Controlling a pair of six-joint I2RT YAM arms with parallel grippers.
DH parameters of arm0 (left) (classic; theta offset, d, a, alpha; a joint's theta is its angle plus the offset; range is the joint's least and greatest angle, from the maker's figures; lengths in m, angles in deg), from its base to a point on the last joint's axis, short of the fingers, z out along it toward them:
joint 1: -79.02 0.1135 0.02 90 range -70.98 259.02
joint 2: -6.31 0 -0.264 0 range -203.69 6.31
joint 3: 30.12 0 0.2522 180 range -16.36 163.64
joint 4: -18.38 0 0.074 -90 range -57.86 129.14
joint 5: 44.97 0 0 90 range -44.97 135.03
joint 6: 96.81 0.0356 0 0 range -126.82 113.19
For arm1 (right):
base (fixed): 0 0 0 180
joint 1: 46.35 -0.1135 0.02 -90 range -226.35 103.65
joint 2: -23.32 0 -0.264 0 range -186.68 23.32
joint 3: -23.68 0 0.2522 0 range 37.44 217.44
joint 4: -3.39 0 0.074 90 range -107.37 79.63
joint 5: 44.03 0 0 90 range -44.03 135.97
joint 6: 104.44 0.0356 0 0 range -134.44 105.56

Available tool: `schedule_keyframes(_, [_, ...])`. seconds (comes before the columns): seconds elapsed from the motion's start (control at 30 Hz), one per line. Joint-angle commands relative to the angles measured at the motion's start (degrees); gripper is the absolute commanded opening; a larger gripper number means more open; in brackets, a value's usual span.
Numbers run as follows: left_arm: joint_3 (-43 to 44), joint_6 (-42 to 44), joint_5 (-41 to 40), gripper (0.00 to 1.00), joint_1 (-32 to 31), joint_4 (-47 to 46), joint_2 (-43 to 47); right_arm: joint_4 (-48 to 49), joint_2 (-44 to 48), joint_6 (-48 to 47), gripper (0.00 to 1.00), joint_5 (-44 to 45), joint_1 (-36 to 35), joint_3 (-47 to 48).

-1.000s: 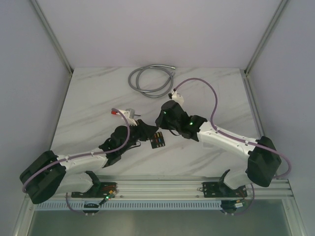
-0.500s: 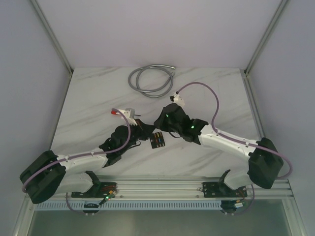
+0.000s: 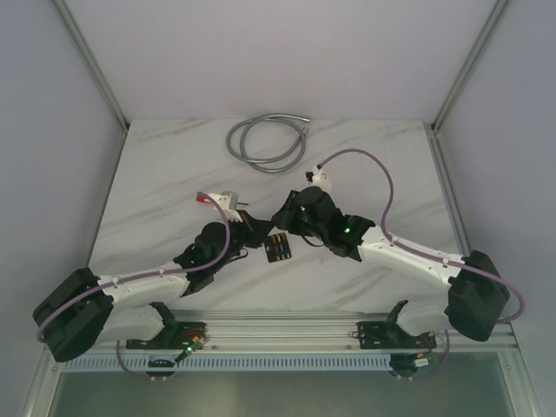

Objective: Snap on the fuse box
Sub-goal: Pick up the fuse from the center of the board.

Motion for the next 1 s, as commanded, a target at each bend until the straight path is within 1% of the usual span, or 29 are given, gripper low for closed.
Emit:
schedule_keyframes(0.0, [1.7, 4.7, -0.8, 0.0, 0.1, 1.2, 2.6, 3.5, 5.4, -6.1, 0.46, -2.2, 1.1, -1.7])
schedule_keyframes(0.07, [2.0, 7.3, 1.0, 0.0, 0.7, 3.0, 4.0, 5.7, 8.3, -10.8, 0.47, -5.6, 4.0, -3.1])
schedule_keyframes(0.13, [2.0, 9.9, 4.6, 0.0, 1.9, 3.7, 5.9, 8.3, 12.0, -15.5, 0.46, -11.7, 7.4, -5.0])
schedule_keyframes(0.23, [2.3, 13.6, 12.5, 0.0, 4.3, 4.2, 8.9, 14.3, 17.7, -22.0, 0.46, -22.6, 12.7, -8.9])
schedule_keyframes(0.27, [2.5, 14.5, 15.2, 0.0, 4.9, 4.3, 10.2, 17.0, 19.2, -24.5, 0.46, -28.5, 13.9, -9.9])
schedule_keyframes(0.3, [2.8, 15.0, 18.1, 0.0, 5.5, 4.5, 11.0, 18.4, 20.3, -27.0, 0.46, -32.4, 14.8, -10.2])
schedule_keyframes(0.4, [4.9, 15.9, 26.0, 0.0, 6.4, 4.9, 12.4, 17.4, 21.3, -33.0, 0.46, -41.1, 16.5, -8.9])
schedule_keyframes(0.5, [8.1, 15.8, 33.6, 0.0, 6.3, 4.6, 12.0, 17.1, 21.0, -36.5, 0.47, -49.9, 17.4, -7.6])
schedule_keyframes(0.57, [9.6, 15.6, 38.1, 0.0, 6.3, 4.5, 11.7, 16.1, 20.9, -38.7, 0.47, -53.7, 17.9, -6.6])
schedule_keyframes(0.67, [11.1, 15.7, 41.8, 0.0, 6.3, 4.7, 12.0, 13.8, 20.6, -41.5, 0.45, -58.6, 18.7, -5.1])
schedule_keyframes(0.8, [12.1, 16.4, 44.3, 0.0, 6.3, 5.6, 12.3, 13.7, 20.9, -42.8, 0.44, -64.5, 19.5, -3.9])
schedule_keyframes(0.97, [12.4, 15.8, 46.2, 0.0, 6.3, 4.6, 12.3, 12.3, 20.5, -44.3, 0.41, -67.5, 19.9, -2.6])
